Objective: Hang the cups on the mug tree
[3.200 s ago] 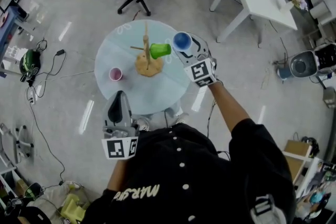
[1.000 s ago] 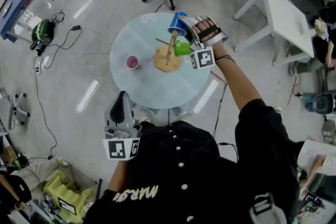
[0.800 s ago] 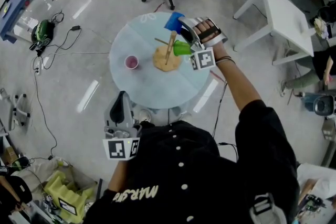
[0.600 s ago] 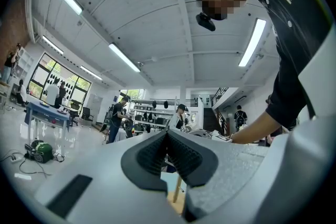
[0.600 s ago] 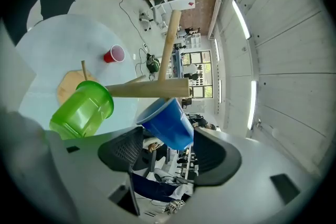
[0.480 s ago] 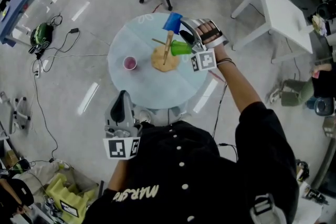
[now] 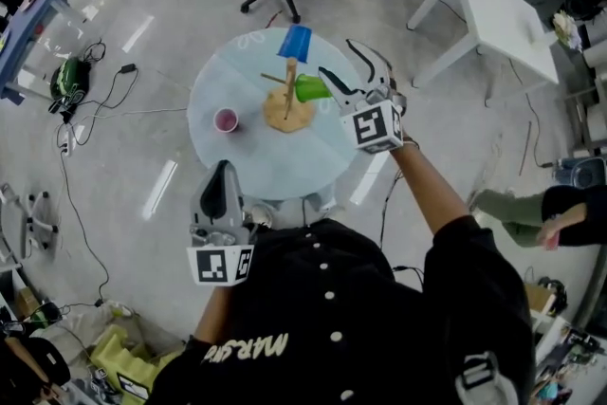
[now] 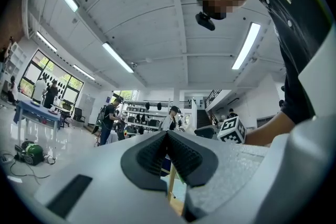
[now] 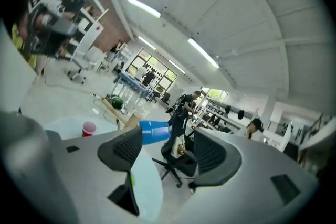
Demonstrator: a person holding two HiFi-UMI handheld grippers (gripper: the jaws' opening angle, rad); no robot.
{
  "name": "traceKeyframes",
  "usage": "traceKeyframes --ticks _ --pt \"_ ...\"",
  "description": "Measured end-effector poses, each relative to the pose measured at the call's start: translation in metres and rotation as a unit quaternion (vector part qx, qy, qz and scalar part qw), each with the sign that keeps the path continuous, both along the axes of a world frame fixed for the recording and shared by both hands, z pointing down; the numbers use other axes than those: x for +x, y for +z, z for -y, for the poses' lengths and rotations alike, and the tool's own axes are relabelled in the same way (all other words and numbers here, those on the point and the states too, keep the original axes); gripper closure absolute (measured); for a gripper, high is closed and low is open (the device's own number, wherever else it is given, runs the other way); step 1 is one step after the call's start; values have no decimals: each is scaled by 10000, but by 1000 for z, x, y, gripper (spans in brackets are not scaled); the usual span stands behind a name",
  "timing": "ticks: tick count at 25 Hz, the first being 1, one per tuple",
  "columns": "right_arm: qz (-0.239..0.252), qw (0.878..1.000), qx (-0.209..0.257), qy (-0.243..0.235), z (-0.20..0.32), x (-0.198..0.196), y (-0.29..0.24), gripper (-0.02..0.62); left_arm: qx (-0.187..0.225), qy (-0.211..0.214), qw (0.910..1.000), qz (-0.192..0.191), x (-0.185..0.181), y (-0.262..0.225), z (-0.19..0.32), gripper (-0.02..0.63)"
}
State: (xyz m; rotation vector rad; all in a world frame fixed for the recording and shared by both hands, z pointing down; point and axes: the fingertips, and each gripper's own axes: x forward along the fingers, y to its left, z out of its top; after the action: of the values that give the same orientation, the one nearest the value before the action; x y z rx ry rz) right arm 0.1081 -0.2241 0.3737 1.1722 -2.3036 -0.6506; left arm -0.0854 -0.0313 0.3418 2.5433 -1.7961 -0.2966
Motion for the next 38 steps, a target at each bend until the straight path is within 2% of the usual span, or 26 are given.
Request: traceKeyframes --ticks 2,4,9,13,20,26,28,34,38 --pt "706 9965 -440 -38 -20 -3 1 296 -2 22 10000 15 2 0 0 609" --pt "1145 9906 -744 -90 -40 -8 8 291 -26 30 10000 34 1 1 0 610" --pt "1538 9802 -1240 -99 -77 -25 41 291 -110 -6 9999 35 -6 5 0 609" --pt "1575 9732 -1673 -117 -96 -43 74 290 -216 -42 9997 65 -14 12 -2 611" --pt "1363 9666 -2107 -516 -123 -98 125 287 -324 -204 9992 129 -40 24 -9 609" --pt "1471 9554 -2465 -696 -122 -156 163 265 -477 -258 9983 216 -66 36 -14 609" --pt "1415 9550 -2512 -703 -120 -171 177 265 -525 -278 9979 247 -74 39 -16 611" --pt "1285 9501 -2753 -708 -105 -202 220 250 -711 -268 9965 335 -97 51 -16 610" --pt "1288 9463 -2907 -589 -95 -219 248 249 -713 -212 9970 234 -107 60 -13 609"
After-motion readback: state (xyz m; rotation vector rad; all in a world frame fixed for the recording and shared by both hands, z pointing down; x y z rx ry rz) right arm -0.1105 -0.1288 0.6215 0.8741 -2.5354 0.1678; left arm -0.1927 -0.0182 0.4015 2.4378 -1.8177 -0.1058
